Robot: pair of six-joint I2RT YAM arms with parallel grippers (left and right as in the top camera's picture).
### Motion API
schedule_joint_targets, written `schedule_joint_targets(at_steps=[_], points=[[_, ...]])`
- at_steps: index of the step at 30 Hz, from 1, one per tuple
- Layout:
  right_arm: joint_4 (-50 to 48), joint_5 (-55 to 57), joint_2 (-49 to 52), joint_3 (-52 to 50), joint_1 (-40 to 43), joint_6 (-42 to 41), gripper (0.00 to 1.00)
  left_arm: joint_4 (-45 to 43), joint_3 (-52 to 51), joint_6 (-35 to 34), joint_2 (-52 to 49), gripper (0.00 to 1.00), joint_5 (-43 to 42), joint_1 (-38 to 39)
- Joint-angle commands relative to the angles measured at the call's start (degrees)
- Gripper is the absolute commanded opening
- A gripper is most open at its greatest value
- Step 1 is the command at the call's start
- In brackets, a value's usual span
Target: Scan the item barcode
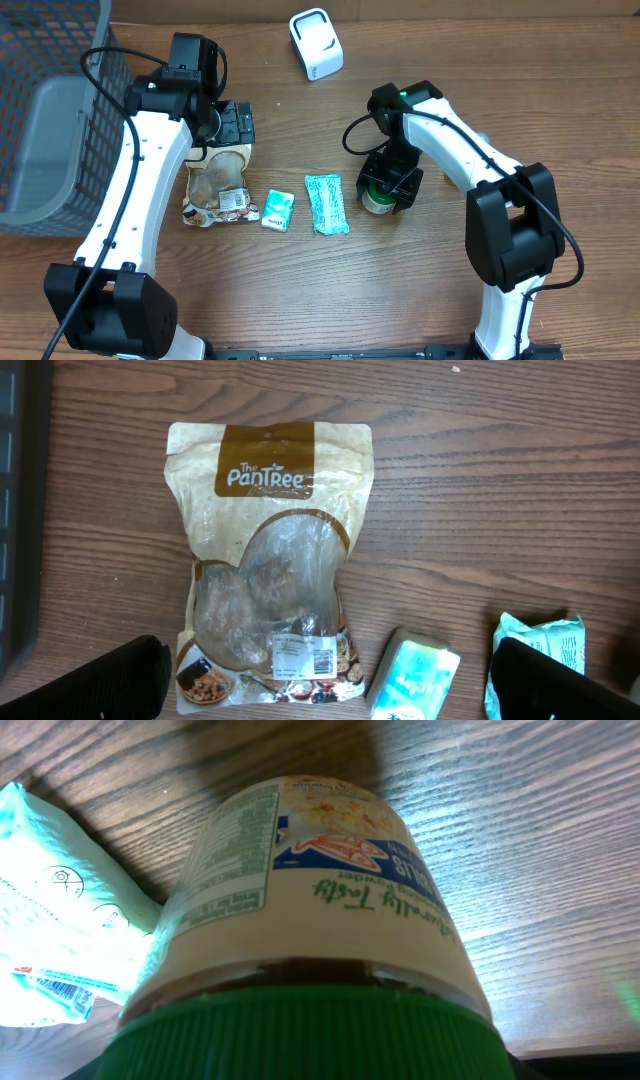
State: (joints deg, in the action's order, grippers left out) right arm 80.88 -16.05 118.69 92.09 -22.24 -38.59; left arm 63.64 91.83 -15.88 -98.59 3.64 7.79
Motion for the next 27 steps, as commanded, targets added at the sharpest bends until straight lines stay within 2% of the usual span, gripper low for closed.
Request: schedule_joint_targets(at_steps=[1, 12, 23, 27], points=[[0.44, -2.69, 0.26, 1.90, 0.20, 0.04, 0.53, 0.00, 0.90, 1.11, -0.11, 1.00, -0.28, -0.26], [-7.15, 12.87, 0.26, 1.81, 0.04, 0.07, 0.61, 0.00, 0.90, 1.11, -0.11, 1.00, -0.31, -0.26], [-7.30, 12.68, 0.26, -0.42, -0.33, 0.04, 0.61, 0.00, 0.90, 1.11, -0.11, 0.99, -0.31, -0.26], [-6.91, 9.88, 0.26, -0.66, -1.22, 0.04, 0.65, 0.00, 0.90, 1.11, -0.11, 1.00, -0.28, -0.26]])
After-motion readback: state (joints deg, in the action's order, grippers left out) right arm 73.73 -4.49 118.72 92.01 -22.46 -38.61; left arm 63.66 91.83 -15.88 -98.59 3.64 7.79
